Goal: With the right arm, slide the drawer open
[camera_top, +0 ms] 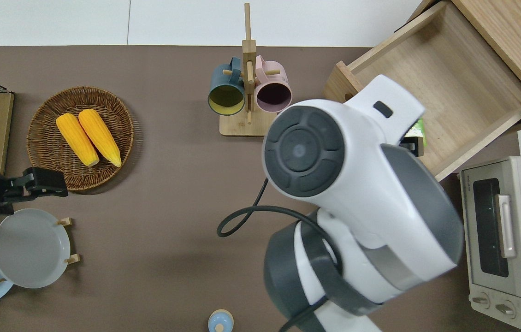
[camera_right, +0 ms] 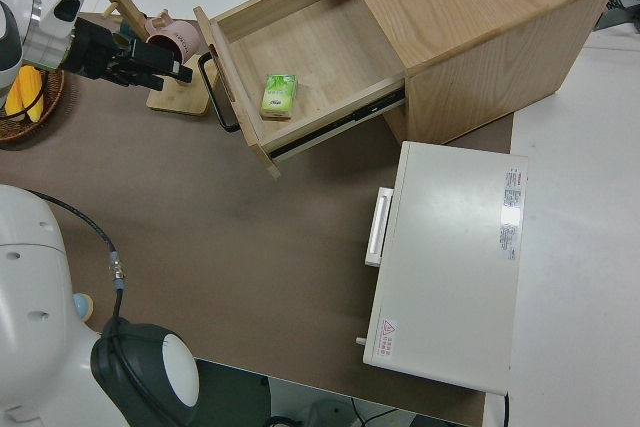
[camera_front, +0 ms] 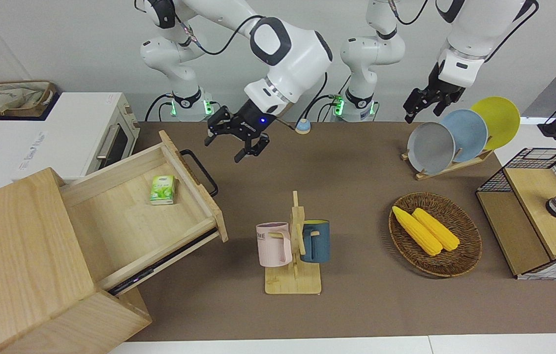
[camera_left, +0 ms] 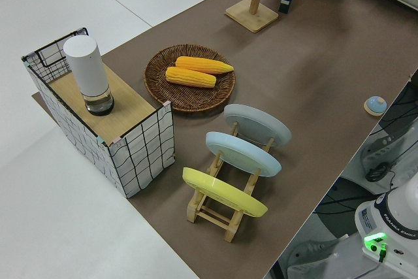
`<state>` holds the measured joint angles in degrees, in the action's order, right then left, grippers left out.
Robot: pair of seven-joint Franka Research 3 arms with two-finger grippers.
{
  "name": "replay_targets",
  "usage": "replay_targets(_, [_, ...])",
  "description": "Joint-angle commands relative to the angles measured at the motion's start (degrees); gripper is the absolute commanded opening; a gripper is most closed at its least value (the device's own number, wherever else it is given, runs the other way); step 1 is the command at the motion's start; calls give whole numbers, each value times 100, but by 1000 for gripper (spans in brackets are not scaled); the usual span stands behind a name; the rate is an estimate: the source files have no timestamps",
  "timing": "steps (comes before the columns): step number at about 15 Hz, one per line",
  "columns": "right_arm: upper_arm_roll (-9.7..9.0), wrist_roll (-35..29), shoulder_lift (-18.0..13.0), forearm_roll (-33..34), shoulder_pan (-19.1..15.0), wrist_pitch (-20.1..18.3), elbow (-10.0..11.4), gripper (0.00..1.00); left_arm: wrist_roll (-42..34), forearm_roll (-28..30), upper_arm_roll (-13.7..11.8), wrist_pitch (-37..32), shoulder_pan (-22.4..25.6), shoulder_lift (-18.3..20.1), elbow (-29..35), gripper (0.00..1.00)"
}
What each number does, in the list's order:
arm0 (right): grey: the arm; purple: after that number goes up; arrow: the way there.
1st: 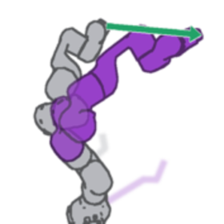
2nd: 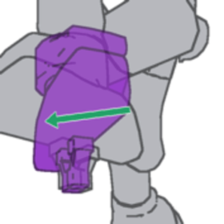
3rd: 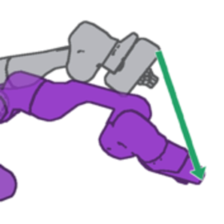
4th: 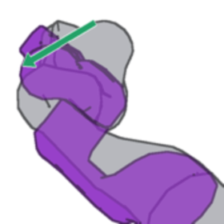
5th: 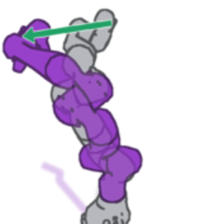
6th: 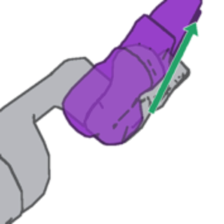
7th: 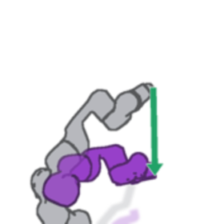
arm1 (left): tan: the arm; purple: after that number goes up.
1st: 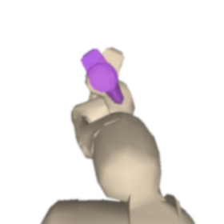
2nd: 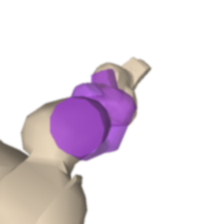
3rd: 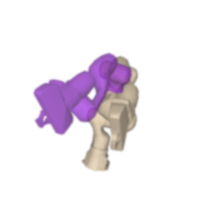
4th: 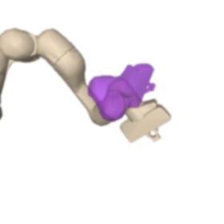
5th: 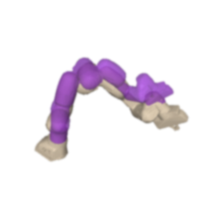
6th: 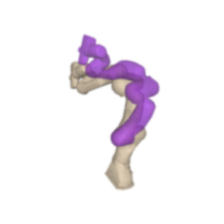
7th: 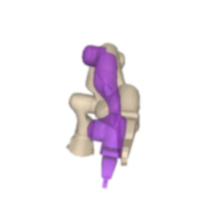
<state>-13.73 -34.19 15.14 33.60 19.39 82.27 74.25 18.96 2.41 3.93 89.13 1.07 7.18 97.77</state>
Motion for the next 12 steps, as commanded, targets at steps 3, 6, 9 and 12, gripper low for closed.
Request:
replay_targets(3, [-33, 517, -608, -1416, -935, 158, 143, 983, -42, 5, -24, -97, -1, 46, -21, 993])
replay_targets(6, [-25, 851, -810, -2013, -1419, 167, 178, 983, -42, 5, -24, -89, -1, 46, -21, 993])
replay_targets(9, [2, 1404, -1013, -2523, -1937, 158, 291, 983, -42, 5, -24, -97, -1, 46, -21, 993])
replay_targets(12, [2, 1556, -1101, -2727, -2220, 167, 537, 985, -42, 5, -24, -97, -1, 46, -21, 993])
